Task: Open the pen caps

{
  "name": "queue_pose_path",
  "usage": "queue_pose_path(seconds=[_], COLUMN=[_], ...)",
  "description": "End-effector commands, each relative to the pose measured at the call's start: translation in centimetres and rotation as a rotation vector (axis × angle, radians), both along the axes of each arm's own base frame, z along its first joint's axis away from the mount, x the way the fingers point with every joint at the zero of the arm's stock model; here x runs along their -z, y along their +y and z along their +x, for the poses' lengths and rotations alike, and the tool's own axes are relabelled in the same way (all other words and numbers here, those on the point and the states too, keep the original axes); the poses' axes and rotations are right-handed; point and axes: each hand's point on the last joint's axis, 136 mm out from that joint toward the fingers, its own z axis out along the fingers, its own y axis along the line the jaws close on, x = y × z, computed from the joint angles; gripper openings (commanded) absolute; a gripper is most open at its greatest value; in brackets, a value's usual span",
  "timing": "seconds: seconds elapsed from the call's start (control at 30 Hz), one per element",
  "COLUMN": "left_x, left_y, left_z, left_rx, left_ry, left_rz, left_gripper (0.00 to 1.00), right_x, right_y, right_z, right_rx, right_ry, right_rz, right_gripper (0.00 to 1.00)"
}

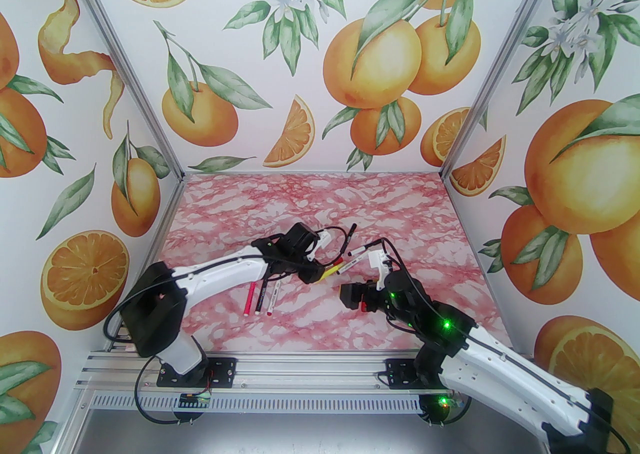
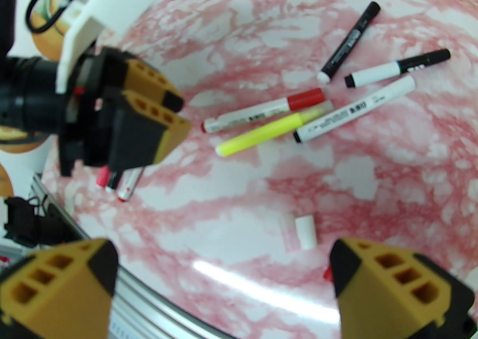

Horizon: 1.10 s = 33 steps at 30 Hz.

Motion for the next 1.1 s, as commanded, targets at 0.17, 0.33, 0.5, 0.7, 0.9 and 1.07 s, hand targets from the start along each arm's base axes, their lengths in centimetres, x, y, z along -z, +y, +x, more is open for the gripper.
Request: queue_pose_path(seconds=[0.17, 0.33, 0.5, 0.7, 0.9, 1.07], left_x=[1.9, 3.4, 5.0, 5.9, 6.8, 7.3], left_y=[-1.7, -2.2, -2.4, -2.3, -2.1, -1.9], left_z=[2.5, 3.3, 4.5, 5.1, 5.3, 5.3], left_rx=[0.105, 0.119, 0.096, 0.083, 0.079, 0.084], left_ry=[-0.027, -0.013, 0.008, 0.032, 0.052, 0.059], left_rz=[0.084, 0.124, 0.147, 0.155, 0.177, 0.200], left_gripper=[0.39, 0.39, 0.39, 0.39, 0.37, 0.34], right_x=[-2.3, -1.8, -1.2, -1.0, -0.8, -0.7], right_y=[-0.6, -0.8, -0.9, -0.9, -1.0, -1.0], right_z=[0.3, 0.1, 0.0, 0.0, 0.0, 0.1], right_rx=[0.045, 0.058, 0.063, 0.064, 0.072, 0.078], right_ry=[-0.033, -0.021, -0.003, 0.002, 0.007, 0.009], right_rz=[0.028, 0.040, 0.030, 0.026, 0.028, 0.028], right_gripper=[1.00, 1.00, 1.00, 1.00, 0.99, 0.99])
